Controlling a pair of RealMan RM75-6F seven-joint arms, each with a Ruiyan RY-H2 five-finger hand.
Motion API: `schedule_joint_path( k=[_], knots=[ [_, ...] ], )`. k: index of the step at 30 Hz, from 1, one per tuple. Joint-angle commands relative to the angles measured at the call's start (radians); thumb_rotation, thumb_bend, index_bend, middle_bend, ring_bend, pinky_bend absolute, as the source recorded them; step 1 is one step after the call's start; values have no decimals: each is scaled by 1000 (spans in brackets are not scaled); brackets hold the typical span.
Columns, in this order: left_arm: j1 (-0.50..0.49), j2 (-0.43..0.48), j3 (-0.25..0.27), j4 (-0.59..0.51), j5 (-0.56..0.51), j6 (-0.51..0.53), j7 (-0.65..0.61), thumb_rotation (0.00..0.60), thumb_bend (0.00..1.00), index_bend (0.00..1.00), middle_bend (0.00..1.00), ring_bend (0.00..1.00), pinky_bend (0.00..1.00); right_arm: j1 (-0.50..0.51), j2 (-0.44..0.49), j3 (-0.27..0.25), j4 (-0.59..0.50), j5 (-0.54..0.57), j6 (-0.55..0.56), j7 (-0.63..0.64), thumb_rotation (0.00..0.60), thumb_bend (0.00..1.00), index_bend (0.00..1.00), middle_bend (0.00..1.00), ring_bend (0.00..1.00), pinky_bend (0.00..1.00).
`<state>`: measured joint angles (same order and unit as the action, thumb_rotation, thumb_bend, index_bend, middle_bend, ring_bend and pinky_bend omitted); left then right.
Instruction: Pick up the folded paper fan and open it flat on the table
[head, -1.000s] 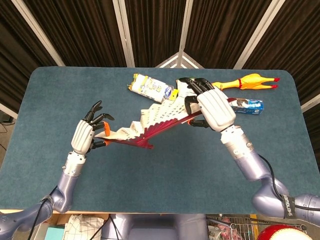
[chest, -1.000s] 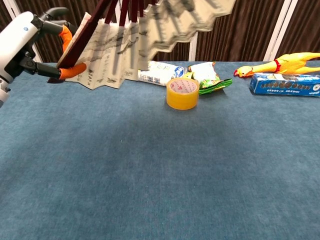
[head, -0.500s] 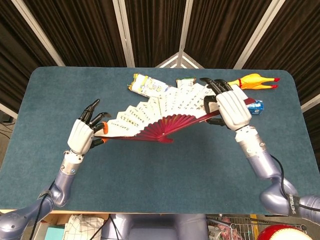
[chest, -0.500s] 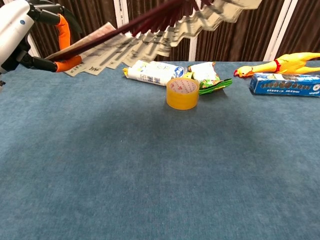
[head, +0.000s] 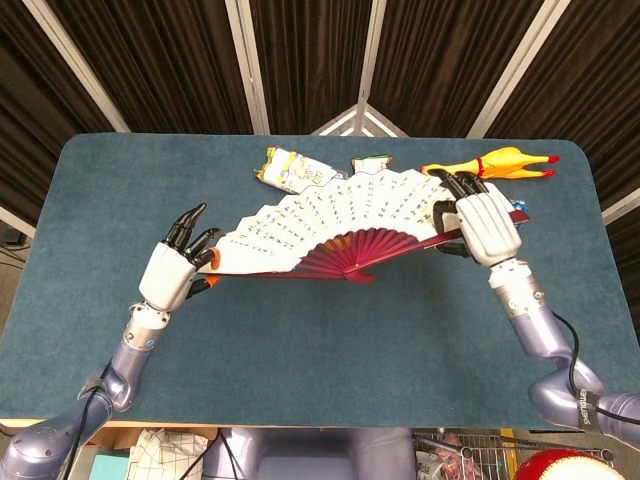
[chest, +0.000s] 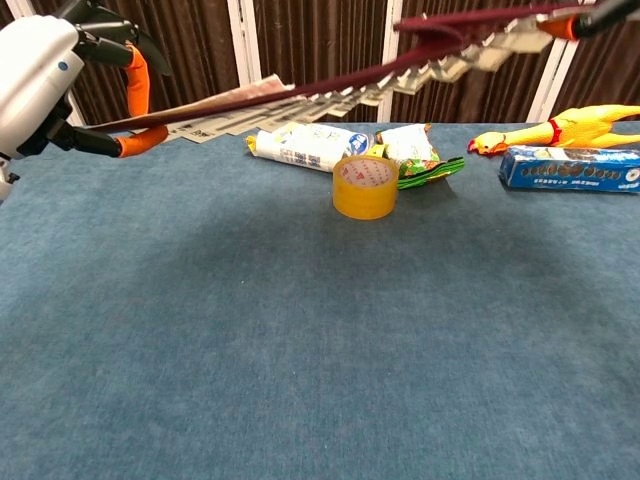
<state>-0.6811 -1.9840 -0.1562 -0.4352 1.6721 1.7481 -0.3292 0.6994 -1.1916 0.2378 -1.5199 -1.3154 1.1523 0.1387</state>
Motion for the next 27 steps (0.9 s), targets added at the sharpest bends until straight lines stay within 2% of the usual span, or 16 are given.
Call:
schedule_joint_path(
  k=[1, 13, 19, 27],
  knots=[
    [-8, -20, 18, 47, 6, 12, 30, 600, 357, 691, 362, 40, 178, -15, -40, -19, 48, -16, 2, 20, 600, 425, 762, 189, 264, 166],
    [11, -48, 47, 125, -11, 16, 50, 600, 357, 685, 354, 40, 174, -41, -118, -34, 174, -26, 2, 72, 600, 425, 766, 189, 264, 166],
    [10, -64, 59, 144, -19, 10, 50, 600, 357, 680, 347, 40, 173, -38, -145, -63, 211, -47, -31, 35, 600, 426, 766, 189, 264, 166],
    [18, -77, 70, 171, -35, -17, 52, 600, 357, 678, 341, 40, 170, -49, -192, -76, 284, -40, -55, 40, 600, 426, 766, 189, 264, 166]
  ],
)
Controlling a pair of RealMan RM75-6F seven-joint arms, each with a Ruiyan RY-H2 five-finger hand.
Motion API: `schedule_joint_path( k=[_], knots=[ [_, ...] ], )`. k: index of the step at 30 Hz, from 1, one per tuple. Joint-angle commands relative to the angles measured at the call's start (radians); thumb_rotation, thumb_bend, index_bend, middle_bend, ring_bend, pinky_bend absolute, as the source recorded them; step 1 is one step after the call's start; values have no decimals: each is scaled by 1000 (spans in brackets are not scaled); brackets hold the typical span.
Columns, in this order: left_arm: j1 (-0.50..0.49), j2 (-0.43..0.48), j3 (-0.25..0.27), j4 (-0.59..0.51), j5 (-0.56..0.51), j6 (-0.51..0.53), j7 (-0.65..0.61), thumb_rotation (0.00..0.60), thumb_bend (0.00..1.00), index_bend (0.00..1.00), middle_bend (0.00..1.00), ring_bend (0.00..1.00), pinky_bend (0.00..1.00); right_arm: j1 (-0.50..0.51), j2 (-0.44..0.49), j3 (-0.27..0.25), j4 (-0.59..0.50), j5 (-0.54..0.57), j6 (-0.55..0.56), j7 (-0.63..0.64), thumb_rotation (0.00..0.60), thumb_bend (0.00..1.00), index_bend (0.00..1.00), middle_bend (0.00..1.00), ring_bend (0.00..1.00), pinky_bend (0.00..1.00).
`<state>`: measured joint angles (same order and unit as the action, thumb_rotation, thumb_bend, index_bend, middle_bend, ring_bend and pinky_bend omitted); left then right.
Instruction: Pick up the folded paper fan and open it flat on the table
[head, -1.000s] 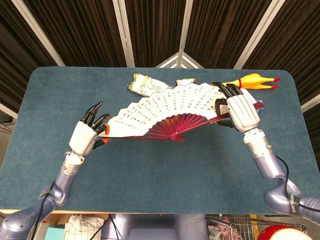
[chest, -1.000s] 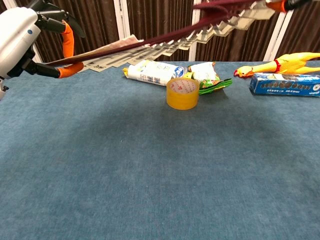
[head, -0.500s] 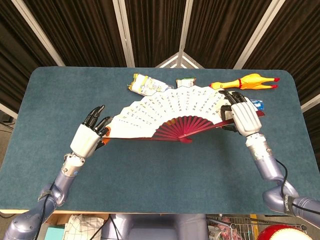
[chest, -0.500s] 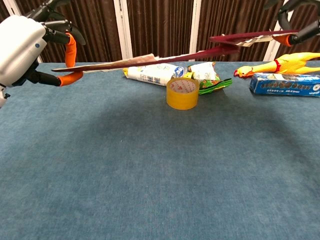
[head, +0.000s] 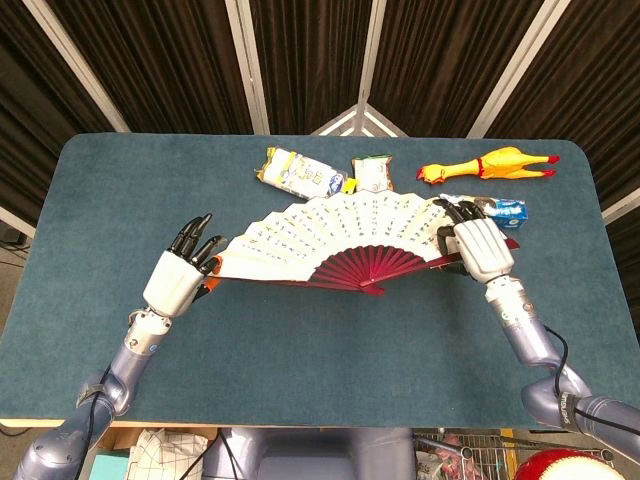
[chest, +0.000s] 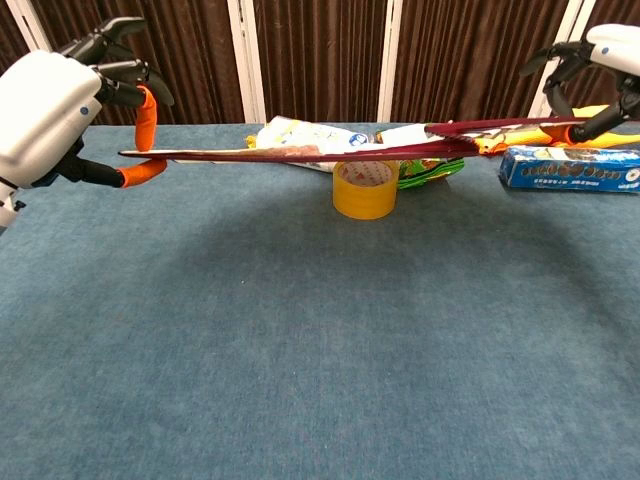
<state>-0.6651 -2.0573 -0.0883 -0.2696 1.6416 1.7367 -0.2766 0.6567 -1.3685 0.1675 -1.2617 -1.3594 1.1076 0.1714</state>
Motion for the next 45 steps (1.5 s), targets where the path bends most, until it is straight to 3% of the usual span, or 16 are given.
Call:
schedule_joint_path(
  k=[1, 4, 6, 9, 11, 13, 21, 32, 35, 37, 41, 45],
  knots=[
    [5, -5, 3, 8, -7, -11, -4, 600, 357, 676, 340, 40, 170, -9, -21, -10, 38, 5, -14, 10, 600, 426, 766, 189, 264, 166],
    [9, -10, 10, 17, -10, -20, -7, 600, 356, 641, 321, 40, 167, -19, -35, -25, 76, 10, -36, 12, 600, 425, 725, 189, 264, 166],
    [9, -11, 11, 20, -14, -23, -13, 600, 353, 552, 278, 38, 160, -23, -40, -33, 91, 11, -51, 18, 600, 425, 589, 187, 253, 162],
    [6, -9, 16, 10, -16, -30, -37, 600, 349, 255, 135, 12, 128, -21, -30, -43, 87, 12, -87, 17, 600, 421, 259, 155, 211, 134],
    [4, -3, 23, -1, -11, -24, -59, 600, 348, 120, 56, 0, 106, -15, -16, -49, 75, 8, -108, -4, 600, 409, 88, 141, 202, 123],
    [0, 2, 31, -9, -6, -18, -71, 600, 347, 43, 12, 0, 96, -9, -8, -50, 63, 1, -111, -31, 600, 404, 14, 136, 201, 118],
    [-1, 18, 41, -32, -6, -16, -92, 600, 343, 2, 0, 0, 94, -4, 24, -44, 10, 2, -126, -77, 600, 403, 0, 99, 201, 103],
    [43, 72, 29, -107, -28, 42, -144, 600, 340, 6, 0, 0, 82, -26, 78, -29, -54, 11, -123, -20, 600, 400, 0, 79, 201, 98],
    [77, 86, 18, -151, -47, 59, -132, 600, 340, 164, 0, 0, 76, -33, 92, -25, -82, 6, -112, -1, 600, 389, 0, 79, 201, 98],
    [116, 103, 10, -212, -65, 76, -106, 600, 340, 229, 9, 0, 76, -36, 111, -20, -106, 11, -116, 10, 600, 385, 0, 74, 201, 98],
    [189, 158, 10, -366, -68, 160, -96, 600, 340, 225, 45, 0, 76, -38, 155, -10, -166, 21, -127, 14, 600, 385, 0, 68, 201, 98],
    [248, 236, 28, -507, -70, 168, -39, 600, 340, 208, 34, 0, 66, -40, 179, -7, -203, 26, -129, -4, 600, 369, 0, 68, 199, 98]
  ],
)
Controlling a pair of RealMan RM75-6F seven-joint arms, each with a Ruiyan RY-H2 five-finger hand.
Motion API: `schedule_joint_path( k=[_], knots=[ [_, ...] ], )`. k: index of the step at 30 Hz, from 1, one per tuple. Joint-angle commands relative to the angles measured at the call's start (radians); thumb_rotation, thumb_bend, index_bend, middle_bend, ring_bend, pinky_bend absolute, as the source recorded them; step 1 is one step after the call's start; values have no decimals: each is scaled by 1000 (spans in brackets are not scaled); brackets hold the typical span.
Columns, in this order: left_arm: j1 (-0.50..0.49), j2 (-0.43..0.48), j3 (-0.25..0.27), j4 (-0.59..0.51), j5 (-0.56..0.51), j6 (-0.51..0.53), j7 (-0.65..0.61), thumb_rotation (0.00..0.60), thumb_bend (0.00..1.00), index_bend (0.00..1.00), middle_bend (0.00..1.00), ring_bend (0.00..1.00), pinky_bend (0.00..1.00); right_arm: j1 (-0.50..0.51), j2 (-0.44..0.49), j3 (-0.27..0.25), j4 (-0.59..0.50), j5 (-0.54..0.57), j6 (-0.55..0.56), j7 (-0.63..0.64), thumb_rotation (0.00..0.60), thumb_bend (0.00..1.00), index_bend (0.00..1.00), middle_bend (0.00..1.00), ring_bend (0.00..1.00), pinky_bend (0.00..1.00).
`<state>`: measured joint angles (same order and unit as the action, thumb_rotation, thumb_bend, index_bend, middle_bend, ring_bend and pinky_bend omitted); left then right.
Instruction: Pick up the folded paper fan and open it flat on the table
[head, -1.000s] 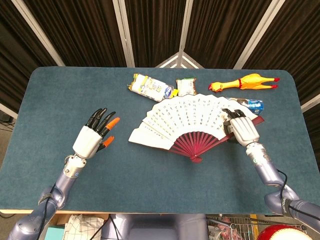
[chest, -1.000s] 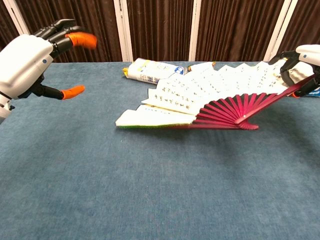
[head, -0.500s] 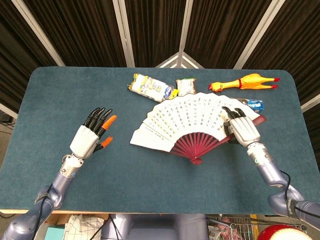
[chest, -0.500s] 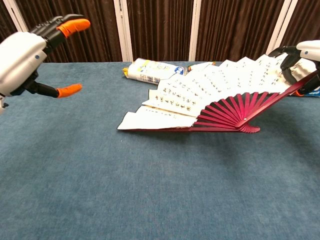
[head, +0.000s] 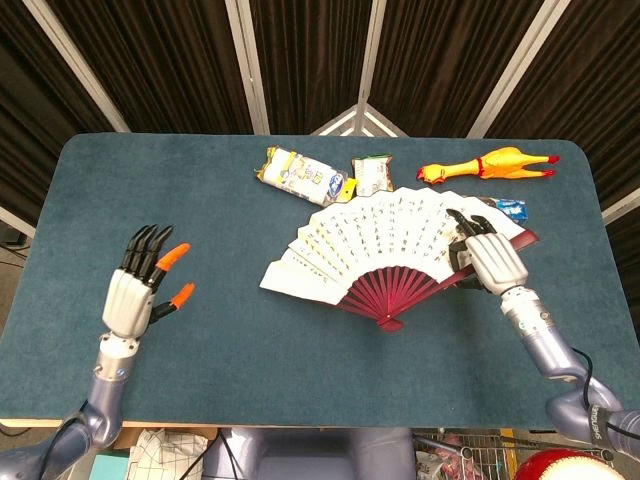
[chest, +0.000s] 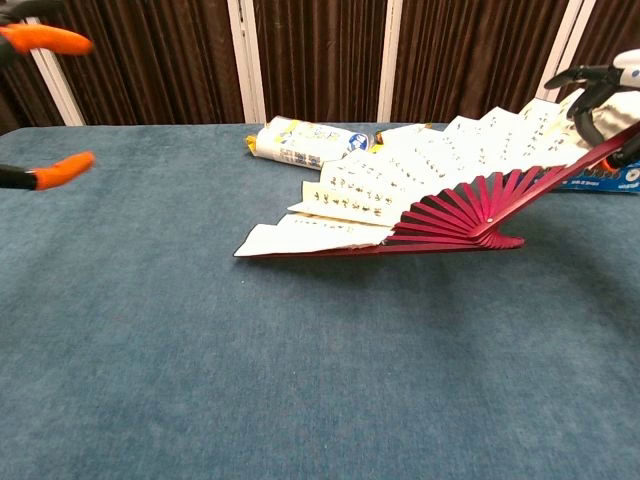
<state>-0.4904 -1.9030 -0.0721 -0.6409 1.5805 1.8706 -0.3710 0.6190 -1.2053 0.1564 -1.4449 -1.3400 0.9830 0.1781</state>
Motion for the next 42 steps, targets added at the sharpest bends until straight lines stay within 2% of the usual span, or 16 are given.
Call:
schedule_joint_path(
  k=[1, 8, 11, 16, 24, 31, 35, 39, 42],
  knots=[
    [87, 104, 17, -173, -13, 25, 75, 600, 340, 208, 32, 0, 66, -1, 21, 4, -29, 12, -11, -18, 600, 362, 0, 67, 194, 97],
    [173, 272, 30, -456, -103, -96, 193, 600, 339, 266, 43, 0, 67, 0, 54, 17, -87, 88, -46, -76, 600, 322, 0, 45, 155, 76],
    [191, 318, 21, -528, -136, -145, 197, 600, 339, 262, 42, 0, 66, -9, 58, 25, -103, 102, -31, -75, 600, 322, 0, 45, 155, 76],
    [196, 346, 14, -559, -137, -185, 224, 600, 340, 261, 40, 0, 66, -30, 51, 34, -95, 107, -8, -29, 600, 323, 0, 45, 155, 76],
    [202, 342, -6, -558, -131, -217, 225, 600, 339, 228, 32, 0, 67, -26, 70, 34, -70, 120, -67, 23, 600, 322, 0, 56, 155, 76],
    [211, 341, -24, -556, -123, -221, 214, 600, 340, 225, 29, 0, 67, -30, 123, 19, -75, 132, -111, 7, 600, 322, 0, 57, 155, 76],
    [212, 339, -29, -554, -125, -230, 211, 600, 340, 225, 28, 0, 67, -42, 137, 15, -99, 105, -82, 0, 600, 321, 0, 57, 161, 76],
    [213, 335, -34, -550, -123, -241, 213, 600, 340, 225, 25, 0, 67, -68, 128, 24, -125, 44, -14, 78, 600, 322, 0, 57, 165, 76],
    [216, 333, -38, -549, -120, -244, 215, 600, 340, 225, 25, 0, 66, -83, 103, 33, -104, 7, 39, 144, 600, 322, 0, 57, 165, 76]
  ],
)
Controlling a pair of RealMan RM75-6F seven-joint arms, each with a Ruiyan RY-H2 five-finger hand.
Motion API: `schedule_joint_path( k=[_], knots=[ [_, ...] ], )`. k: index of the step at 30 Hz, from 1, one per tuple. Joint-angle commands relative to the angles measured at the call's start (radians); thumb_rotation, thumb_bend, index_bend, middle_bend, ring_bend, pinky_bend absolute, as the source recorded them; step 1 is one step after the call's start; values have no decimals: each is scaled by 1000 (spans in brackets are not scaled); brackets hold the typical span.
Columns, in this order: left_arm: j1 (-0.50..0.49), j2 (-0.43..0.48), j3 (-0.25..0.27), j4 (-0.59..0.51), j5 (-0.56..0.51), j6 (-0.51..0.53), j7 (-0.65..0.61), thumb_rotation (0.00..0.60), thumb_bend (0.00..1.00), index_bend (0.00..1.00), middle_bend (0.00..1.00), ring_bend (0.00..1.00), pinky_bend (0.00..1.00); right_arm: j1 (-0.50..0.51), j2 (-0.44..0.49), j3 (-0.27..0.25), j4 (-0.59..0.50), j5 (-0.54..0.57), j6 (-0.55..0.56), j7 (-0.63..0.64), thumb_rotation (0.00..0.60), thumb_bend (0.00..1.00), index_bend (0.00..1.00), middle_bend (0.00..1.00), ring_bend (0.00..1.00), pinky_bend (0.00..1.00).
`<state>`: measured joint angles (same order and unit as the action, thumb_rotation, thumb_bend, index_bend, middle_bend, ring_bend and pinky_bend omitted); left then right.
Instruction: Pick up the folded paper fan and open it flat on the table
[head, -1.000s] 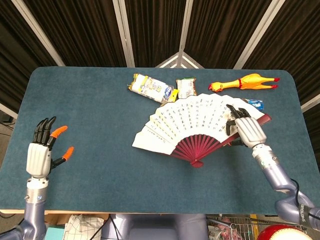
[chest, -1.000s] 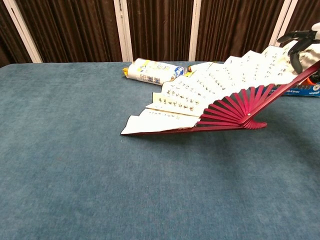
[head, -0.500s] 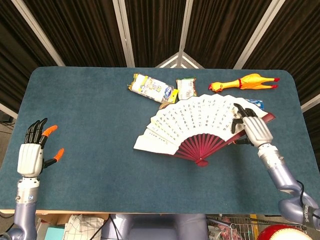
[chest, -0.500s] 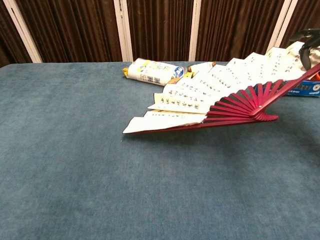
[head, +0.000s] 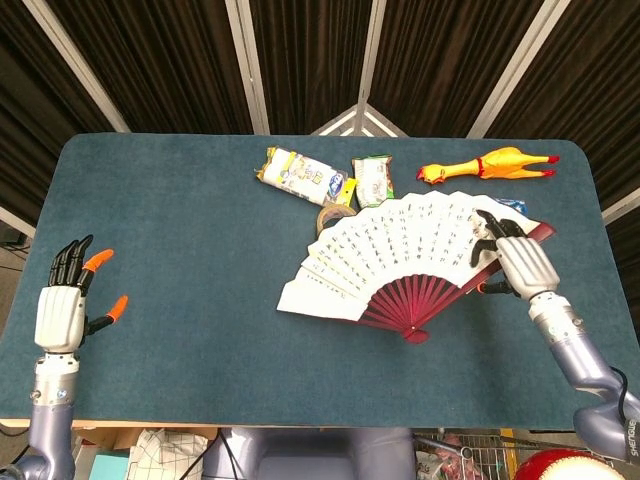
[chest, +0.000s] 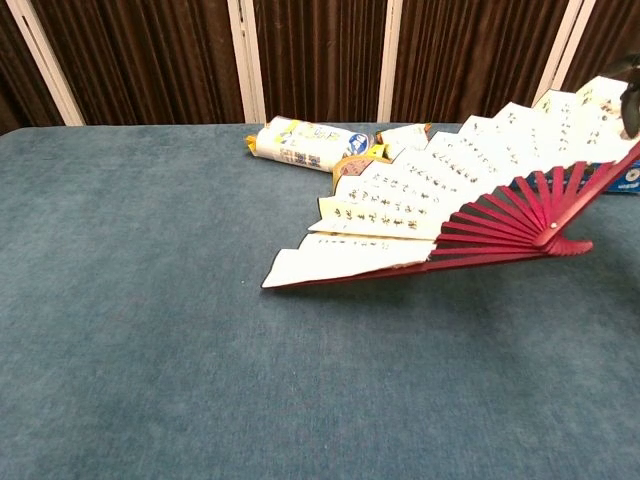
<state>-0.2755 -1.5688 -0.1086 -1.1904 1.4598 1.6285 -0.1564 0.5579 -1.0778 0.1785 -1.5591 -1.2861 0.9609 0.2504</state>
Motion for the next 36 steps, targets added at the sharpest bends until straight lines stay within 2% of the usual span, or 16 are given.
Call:
schedule_joint_path(
  k=[1, 8, 12, 19, 26, 29, 36],
  knots=[
    [2, -1, -3, 0, 1, -3, 0, 600, 340, 225, 24, 0, 66, -23, -31, 14, 18, -50, 69, 79, 600, 321, 0, 57, 165, 76],
    [4, -4, -10, -2, -6, -32, 3, 600, 340, 225, 13, 0, 66, -45, -82, 52, 70, -75, 181, 151, 600, 322, 0, 57, 165, 75],
    [5, -5, -12, -1, -6, -44, 7, 600, 340, 225, 11, 0, 66, -49, -68, 50, 78, -82, 179, 159, 600, 322, 0, 57, 165, 76],
    [11, -1, -18, -10, 1, -44, 6, 600, 340, 225, 10, 0, 66, -53, 5, 9, 69, -87, 135, -3, 600, 322, 0, 57, 165, 76],
    [15, 2, -22, -16, 5, -49, 6, 600, 340, 225, 7, 0, 67, -65, 95, -31, 7, -65, 71, -112, 600, 322, 0, 57, 165, 76],
    [16, 2, -23, -19, 10, -49, 8, 600, 340, 225, 7, 0, 66, -54, 141, -59, -20, -53, 4, -187, 600, 322, 0, 57, 165, 76],
    [18, 0, -25, -18, 13, -54, 10, 600, 340, 225, 7, 0, 66, -37, 168, -86, -73, -24, -64, -293, 600, 322, 0, 57, 165, 76]
  ],
)
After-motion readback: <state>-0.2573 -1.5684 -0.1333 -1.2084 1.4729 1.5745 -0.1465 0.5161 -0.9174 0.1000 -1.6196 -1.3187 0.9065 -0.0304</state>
